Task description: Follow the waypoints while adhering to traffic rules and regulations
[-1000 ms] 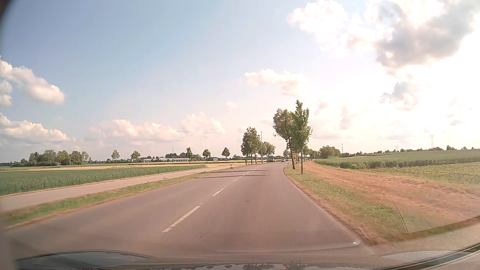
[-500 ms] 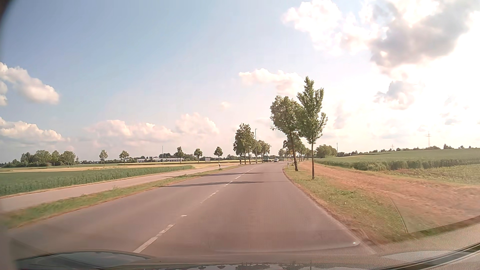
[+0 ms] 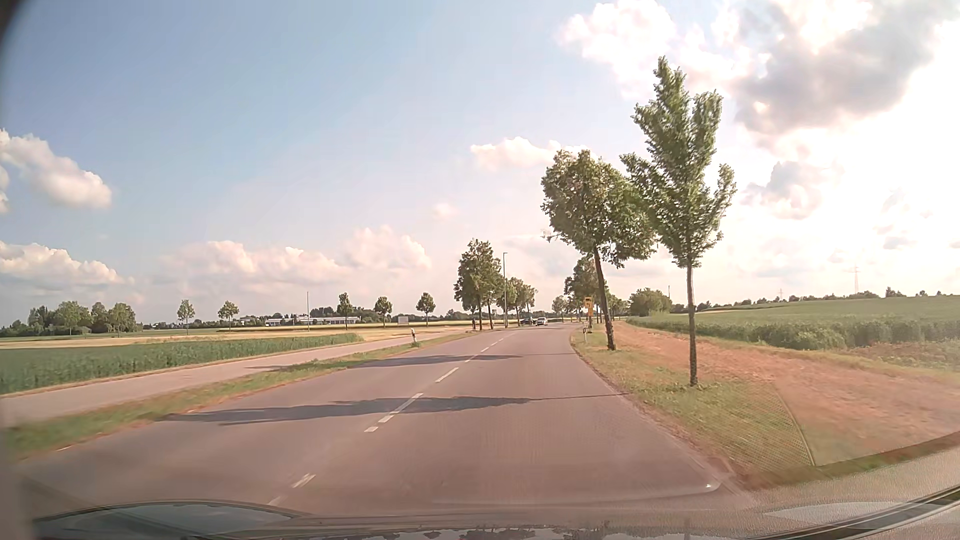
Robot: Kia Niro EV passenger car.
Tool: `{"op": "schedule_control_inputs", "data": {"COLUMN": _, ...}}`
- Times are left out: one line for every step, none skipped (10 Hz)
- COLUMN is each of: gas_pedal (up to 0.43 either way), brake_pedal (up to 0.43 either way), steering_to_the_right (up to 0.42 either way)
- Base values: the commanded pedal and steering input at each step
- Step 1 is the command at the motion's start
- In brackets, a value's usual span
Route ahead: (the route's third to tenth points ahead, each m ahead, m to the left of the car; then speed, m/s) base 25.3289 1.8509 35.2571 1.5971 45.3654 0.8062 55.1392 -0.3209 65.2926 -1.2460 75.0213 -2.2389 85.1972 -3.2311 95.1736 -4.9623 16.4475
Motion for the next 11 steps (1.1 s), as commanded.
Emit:
{"op": "schedule_control_inputs", "data": {"gas_pedal": 0.197, "brake_pedal": 0.012, "steering_to_the_right": 0.009}}
{"op": "schedule_control_inputs", "data": {"gas_pedal": 0.197, "brake_pedal": 0.012, "steering_to_the_right": 0.009}}
{"op": "schedule_control_inputs", "data": {"gas_pedal": 0.197, "brake_pedal": 0.012, "steering_to_the_right": 0.01}}
{"op": "schedule_control_inputs", "data": {"gas_pedal": 0.197, "brake_pedal": 0.018, "steering_to_the_right": 0.01}}
{"op": "schedule_control_inputs", "data": {"gas_pedal": 0.22, "brake_pedal": 0.012, "steering_to_the_right": 0.011}}
{"op": "schedule_control_inputs", "data": {"gas_pedal": 0.228, "brake_pedal": 0.012, "steering_to_the_right": 0.013}}
{"op": "schedule_control_inputs", "data": {"gas_pedal": 0.228, "brake_pedal": 0.012, "steering_to_the_right": 0.015}}
{"op": "schedule_control_inputs", "data": {"gas_pedal": 0.24, "brake_pedal": 0.012, "steering_to_the_right": 0.015}}
{"op": "schedule_control_inputs", "data": {"gas_pedal": 0.24, "brake_pedal": 0.012, "steering_to_the_right": 0.014}}
{"op": "schedule_control_inputs", "data": {"gas_pedal": 0.24, "brake_pedal": 0.012, "steering_to_the_right": 0.014}}
{"op": "schedule_control_inputs", "data": {"gas_pedal": 0.248, "brake_pedal": 0.012, "steering_to_the_right": 0.013}}
